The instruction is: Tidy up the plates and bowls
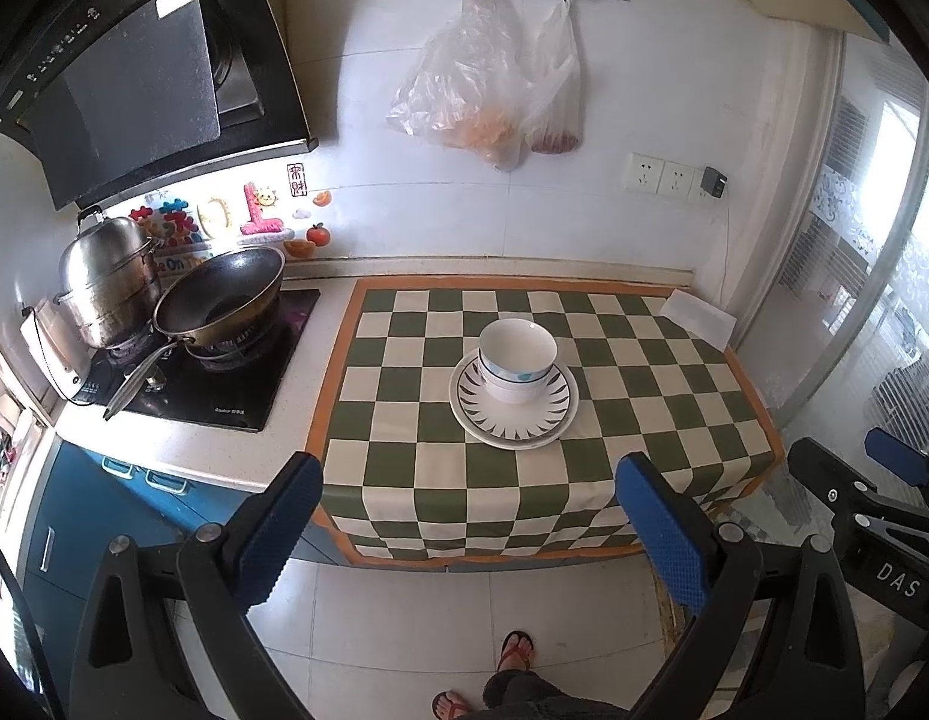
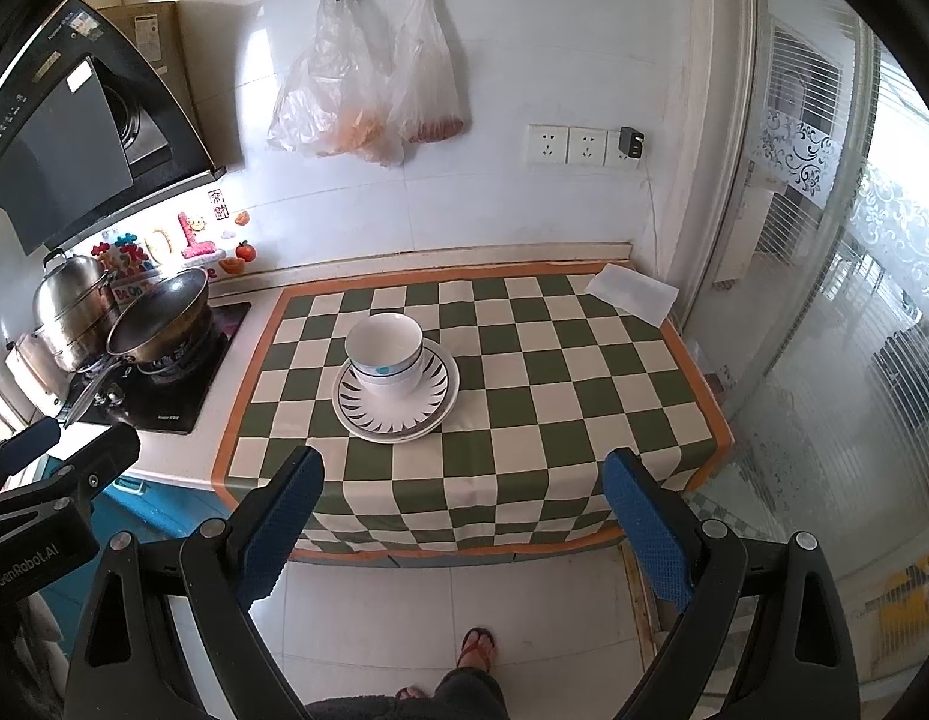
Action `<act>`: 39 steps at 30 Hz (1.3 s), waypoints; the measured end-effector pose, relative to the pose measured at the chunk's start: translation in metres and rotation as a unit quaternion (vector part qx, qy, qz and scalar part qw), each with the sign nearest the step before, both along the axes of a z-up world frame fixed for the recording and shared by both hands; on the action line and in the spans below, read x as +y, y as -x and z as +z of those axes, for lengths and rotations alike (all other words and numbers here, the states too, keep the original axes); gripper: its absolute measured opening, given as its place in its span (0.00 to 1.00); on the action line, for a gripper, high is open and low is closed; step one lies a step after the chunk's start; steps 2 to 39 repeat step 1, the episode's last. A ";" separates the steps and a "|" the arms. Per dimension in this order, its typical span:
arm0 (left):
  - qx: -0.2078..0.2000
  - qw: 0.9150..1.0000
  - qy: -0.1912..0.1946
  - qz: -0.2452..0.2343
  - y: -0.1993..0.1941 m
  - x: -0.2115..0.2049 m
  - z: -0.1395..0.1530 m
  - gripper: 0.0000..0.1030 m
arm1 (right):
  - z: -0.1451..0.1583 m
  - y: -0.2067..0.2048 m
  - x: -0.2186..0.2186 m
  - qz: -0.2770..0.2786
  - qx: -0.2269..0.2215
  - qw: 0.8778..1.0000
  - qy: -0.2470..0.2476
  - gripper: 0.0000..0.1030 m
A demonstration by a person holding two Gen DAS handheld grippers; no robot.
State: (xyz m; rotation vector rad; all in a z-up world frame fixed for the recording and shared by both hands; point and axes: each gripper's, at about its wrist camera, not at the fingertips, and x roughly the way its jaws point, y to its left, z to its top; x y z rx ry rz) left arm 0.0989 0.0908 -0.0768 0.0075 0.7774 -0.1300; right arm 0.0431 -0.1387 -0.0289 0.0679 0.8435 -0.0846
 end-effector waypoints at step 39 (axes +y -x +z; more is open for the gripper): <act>0.000 1.000 0.000 -0.001 0.000 -0.001 -0.001 0.97 | 0.000 0.000 0.000 0.000 0.000 1.000 0.000 0.93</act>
